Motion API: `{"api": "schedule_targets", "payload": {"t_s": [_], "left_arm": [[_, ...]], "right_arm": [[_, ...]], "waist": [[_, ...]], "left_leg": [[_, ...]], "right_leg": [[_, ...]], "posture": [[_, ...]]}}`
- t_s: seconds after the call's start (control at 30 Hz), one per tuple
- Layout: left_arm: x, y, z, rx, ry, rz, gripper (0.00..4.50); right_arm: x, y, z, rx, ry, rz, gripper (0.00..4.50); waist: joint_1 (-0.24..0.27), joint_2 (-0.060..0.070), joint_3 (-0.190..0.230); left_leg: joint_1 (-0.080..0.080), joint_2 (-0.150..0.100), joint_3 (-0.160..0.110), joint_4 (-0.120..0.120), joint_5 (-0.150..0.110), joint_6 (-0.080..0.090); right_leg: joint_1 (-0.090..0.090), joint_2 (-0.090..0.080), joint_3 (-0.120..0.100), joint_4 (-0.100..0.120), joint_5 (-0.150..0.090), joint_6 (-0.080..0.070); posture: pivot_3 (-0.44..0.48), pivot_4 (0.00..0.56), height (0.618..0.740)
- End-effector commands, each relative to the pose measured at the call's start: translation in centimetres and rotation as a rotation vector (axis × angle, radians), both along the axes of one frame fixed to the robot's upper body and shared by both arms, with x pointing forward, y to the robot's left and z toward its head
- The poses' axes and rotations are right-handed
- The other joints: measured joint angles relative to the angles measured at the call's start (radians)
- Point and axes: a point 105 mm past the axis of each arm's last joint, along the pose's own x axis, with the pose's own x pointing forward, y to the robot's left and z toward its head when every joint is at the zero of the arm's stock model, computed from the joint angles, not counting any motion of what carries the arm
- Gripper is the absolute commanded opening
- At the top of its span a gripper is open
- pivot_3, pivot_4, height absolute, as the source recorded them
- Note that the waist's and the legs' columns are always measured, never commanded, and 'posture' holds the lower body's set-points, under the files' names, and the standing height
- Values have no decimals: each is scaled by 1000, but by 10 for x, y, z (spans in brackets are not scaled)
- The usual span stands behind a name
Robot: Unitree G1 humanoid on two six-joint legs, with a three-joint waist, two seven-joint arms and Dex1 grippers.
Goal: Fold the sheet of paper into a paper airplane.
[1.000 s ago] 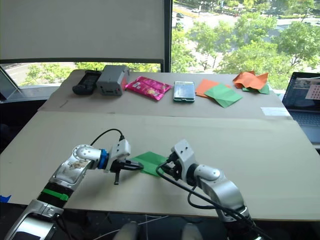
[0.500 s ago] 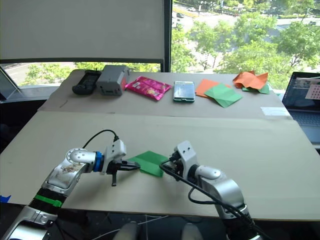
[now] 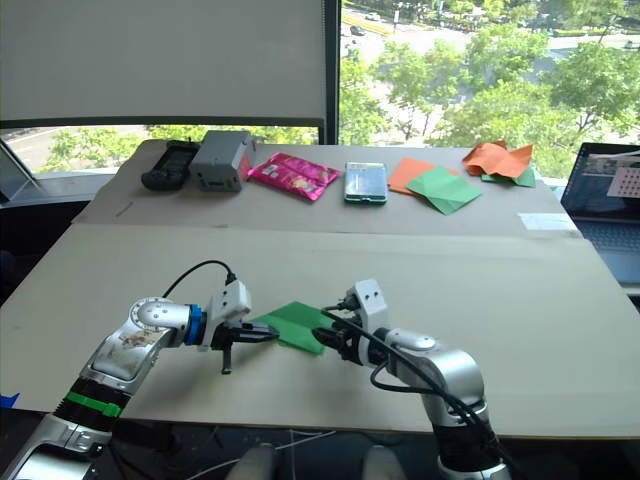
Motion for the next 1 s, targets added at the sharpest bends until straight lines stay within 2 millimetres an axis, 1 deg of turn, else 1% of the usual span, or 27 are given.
{"api": "schedule_targets", "payload": {"t_s": [0.03,0.13,0.33,0.37,0.4,0.47,0.53,0.57,0.6,0.77,0.9,1.0], "left_arm": [[-1,-1,9,-15,-28,-11,0],[-1,-1,8,-11,-26,-10,0],[-1,0,9,-11,-24,-11,0],[-1,0,9,-11,-24,-12,0],[-1,0,9,-12,-23,-12,0],[-1,0,9,-11,-23,-13,0],[-1,0,9,-8,-22,-14,0],[-1,0,9,-8,-21,-14,0],[-1,0,9,-8,-21,-15,0],[-2,1,9,-7,-19,-14,0],[-2,1,9,-5,-18,-14,0],[-2,1,9,-6,-18,-12,0]], "right_arm": [[4,2,10,44,-6,-11,2637],[9,1,14,77,-11,-34,2637],[11,-2,13,83,-16,-52,2637],[12,-2,12,80,-18,-54,2110],[12,-3,12,76,-23,-58,1869],[13,-4,12,74,-30,-64,1218],[14,-4,12,76,-36,-69,459],[15,-4,12,77,-38,-70,151],[15,-4,12,78,-42,-70,66],[14,-3,14,81,-66,-54,66],[9,2,23,54,-181,5,66],[0,6,24,-31,-332,88,66]], "waist": [[0,0,0],[1,0,0],[0,0,0],[0,0,0],[0,0,0],[0,0,0],[0,0,0],[0,1,0],[0,1,0],[0,1,0],[0,1,1],[0,1,1]], "left_leg": [[0,0,0,0,0,0],[0,0,0,0,-1,-2],[0,0,0,0,-1,-1],[0,0,0,0,-1,-1],[0,0,0,0,-1,-1],[0,0,0,0,-1,-2],[0,0,0,0,-1,-2],[0,0,0,0,-1,-2],[0,0,0,0,-1,-2],[0,0,0,0,-1,-2],[-1,0,0,0,-1,-2],[-1,0,0,0,-2,-3]], "right_leg": [[0,0,0,0,0,0],[0,0,0,0,0,0],[0,0,0,0,0,0],[0,0,0,0,0,0],[0,0,0,0,0,0],[-1,0,0,0,0,0],[-1,0,0,0,0,0],[-1,0,0,0,0,0],[-1,0,0,0,0,0],[-1,0,0,0,0,0],[-1,0,0,-1,0,0],[-1,0,0,-1,0,0]], "posture": [[0,150,720],[0,150,720],[0,150,720],[0,150,720],[0,150,720],[0,150,720],[0,150,720],[0,150,720],[0,150,720],[0,150,720],[0,150,720],[0,150,720]]}}
